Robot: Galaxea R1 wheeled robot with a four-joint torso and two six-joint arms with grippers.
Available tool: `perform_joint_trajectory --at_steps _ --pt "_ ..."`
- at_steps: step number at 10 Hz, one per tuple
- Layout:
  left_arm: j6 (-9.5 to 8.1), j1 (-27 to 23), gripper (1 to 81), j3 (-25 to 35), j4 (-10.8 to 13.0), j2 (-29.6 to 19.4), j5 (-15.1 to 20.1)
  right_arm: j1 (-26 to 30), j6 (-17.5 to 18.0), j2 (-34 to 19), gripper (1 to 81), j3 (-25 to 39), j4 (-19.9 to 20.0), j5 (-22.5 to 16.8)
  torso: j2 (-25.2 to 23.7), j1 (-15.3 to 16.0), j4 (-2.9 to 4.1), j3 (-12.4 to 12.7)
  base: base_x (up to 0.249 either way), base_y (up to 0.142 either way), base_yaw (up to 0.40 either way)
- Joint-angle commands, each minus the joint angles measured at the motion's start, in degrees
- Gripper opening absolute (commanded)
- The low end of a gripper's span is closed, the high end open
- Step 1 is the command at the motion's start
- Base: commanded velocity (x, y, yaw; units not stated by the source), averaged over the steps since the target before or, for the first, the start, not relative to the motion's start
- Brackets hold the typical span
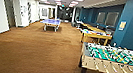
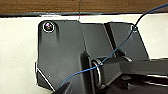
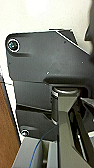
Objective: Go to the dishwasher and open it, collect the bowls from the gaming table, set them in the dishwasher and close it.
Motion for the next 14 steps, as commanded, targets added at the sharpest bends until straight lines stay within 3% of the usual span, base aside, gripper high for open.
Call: perform_joint_trajectory --at_steps 1,5,14 --pt "0.05 -2.1 81.1 -1.1 -1.8 0.1 2.4 2.6 -0.2 -0.7 81.1 -0.1 -0.5 -3.1 0.0 0.0 0.0 0.0 0.0 0.0 0.0" --pt "0.05 -2.1 81.1 -1.3 -3.1 0.3 2.4 2.9 -0.2 -0.5 81.1 -0.2 -0.7 -3.1 0.0 0.0 0.0 0.0 0.0 0.0 0.0" --pt "-0.04 -2.1 81.1 -1.4 -3.4 0.2 2.4 2.4 -0.2 2.5 81.1 -3.8 -1.2 -3.1 -0.1 -0.1 0.0 0.0 0.027 0.0 0.0"
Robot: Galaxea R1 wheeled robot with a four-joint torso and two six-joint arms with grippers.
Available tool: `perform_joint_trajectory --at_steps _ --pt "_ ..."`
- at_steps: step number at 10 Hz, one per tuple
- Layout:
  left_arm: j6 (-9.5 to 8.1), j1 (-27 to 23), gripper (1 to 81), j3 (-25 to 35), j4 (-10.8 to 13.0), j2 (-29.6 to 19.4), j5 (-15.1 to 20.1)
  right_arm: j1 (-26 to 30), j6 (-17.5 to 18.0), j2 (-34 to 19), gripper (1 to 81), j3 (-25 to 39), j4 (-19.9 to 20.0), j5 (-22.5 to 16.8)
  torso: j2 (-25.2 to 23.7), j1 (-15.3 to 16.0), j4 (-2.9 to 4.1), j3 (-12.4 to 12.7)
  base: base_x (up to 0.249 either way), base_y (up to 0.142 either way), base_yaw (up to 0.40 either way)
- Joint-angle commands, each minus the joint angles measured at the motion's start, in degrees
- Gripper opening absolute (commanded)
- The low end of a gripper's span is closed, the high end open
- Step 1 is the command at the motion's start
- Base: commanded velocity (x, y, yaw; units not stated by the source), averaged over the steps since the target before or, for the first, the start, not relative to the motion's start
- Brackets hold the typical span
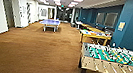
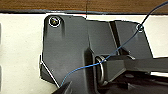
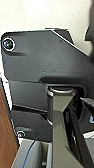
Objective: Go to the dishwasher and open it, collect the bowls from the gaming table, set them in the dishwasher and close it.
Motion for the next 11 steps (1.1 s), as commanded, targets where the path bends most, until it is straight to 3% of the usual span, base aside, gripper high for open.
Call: perform_joint_trajectory --at_steps 1,11 --pt "-0.04 -2.7 81.1 0.0 -0.2 -0.4 2.3 3.0 -0.2 0.0 81.1 -0.8 -0.8 -2.8 0.0 0.0 0.0 0.0 0.088 0.0 0.0" --pt "-0.04 -2.4 81.1 0.0 -0.2 -0.2 2.1 3.0 -0.2 0.6 81.1 -1.0 -1.5 -2.8 0.0 0.0 0.0 0.0 0.147 0.0 0.0"
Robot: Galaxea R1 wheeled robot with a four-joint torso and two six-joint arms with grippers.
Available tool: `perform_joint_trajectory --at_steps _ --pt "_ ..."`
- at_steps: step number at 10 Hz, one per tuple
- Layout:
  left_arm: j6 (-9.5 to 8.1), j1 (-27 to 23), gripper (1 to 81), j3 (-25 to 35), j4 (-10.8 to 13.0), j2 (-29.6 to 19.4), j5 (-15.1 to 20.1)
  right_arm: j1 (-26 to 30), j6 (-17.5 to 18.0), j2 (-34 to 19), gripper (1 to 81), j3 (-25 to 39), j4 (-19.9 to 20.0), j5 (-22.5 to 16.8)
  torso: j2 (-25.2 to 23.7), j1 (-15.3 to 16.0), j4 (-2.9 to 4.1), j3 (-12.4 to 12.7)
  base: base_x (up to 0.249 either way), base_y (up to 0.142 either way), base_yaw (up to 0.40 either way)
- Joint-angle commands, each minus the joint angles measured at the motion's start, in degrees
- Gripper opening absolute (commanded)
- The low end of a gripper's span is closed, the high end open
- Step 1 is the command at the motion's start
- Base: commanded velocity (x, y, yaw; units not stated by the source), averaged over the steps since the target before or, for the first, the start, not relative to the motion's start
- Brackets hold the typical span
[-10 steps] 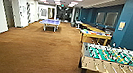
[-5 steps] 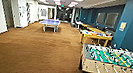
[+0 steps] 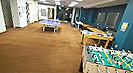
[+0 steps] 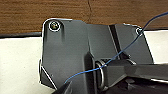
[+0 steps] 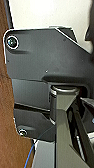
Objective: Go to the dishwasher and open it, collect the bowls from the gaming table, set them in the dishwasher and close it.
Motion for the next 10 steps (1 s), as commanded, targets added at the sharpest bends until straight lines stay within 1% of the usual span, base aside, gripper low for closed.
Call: perform_joint_trajectory --at_steps 1,10 --pt "-0.04 -2.0 81.1 0.0 -0.2 -0.2 2.4 2.8 -0.2 -0.3 81.1 0.1 -1.0 -3.1 0.0 0.0 0.0 0.0 0.168 0.0 0.0" --pt "-0.04 -2.0 81.1 0.0 -0.2 -0.1 2.5 3.1 -0.2 -0.2 81.1 0.0 -1.1 -3.1 0.0 -0.1 0.0 0.0 0.172 0.0 0.0"
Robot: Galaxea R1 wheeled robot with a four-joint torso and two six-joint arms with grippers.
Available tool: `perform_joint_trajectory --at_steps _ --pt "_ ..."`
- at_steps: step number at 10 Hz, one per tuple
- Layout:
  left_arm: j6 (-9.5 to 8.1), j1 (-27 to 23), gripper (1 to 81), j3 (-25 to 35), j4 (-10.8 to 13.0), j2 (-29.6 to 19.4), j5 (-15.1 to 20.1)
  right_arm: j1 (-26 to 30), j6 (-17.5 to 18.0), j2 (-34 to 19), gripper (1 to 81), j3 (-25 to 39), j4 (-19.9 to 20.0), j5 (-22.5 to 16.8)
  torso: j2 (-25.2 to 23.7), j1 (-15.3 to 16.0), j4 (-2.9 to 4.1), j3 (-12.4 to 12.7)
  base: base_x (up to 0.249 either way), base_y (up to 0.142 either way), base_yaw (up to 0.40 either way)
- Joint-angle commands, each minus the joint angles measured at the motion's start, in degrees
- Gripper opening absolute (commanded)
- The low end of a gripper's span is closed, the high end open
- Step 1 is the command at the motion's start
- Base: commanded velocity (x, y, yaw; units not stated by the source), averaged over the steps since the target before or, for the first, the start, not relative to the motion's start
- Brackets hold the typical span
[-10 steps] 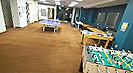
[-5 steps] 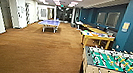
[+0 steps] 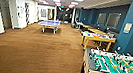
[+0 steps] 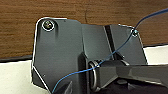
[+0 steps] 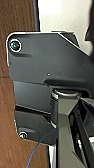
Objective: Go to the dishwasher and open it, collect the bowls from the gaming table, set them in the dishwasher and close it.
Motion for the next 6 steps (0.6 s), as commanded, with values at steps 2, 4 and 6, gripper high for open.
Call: perform_joint_trajectory --at_steps 2,4,6 --pt "0.27 -1.9 81.1 -0.4 0.2 -1.2 2.5 2.5 -0.2 0.3 81.1 0.5 -0.4 -3.1 0.0 0.0 0.0 0.0 0.182 0.0 0.0" --pt "0.18 -1.9 81.1 -0.4 0.2 -1.2 2.5 2.5 -0.2 0.3 81.1 0.5 -0.4 -3.1 0.0 0.0 0.0 0.0 0.184 0.0 0.0" --pt "0.18 -1.9 81.1 -0.4 0.2 -1.2 2.6 2.5 -0.2 0.3 81.1 0.5 -0.4 -3.1 0.0 0.0 0.0 0.0 0.184 0.0 0.0"
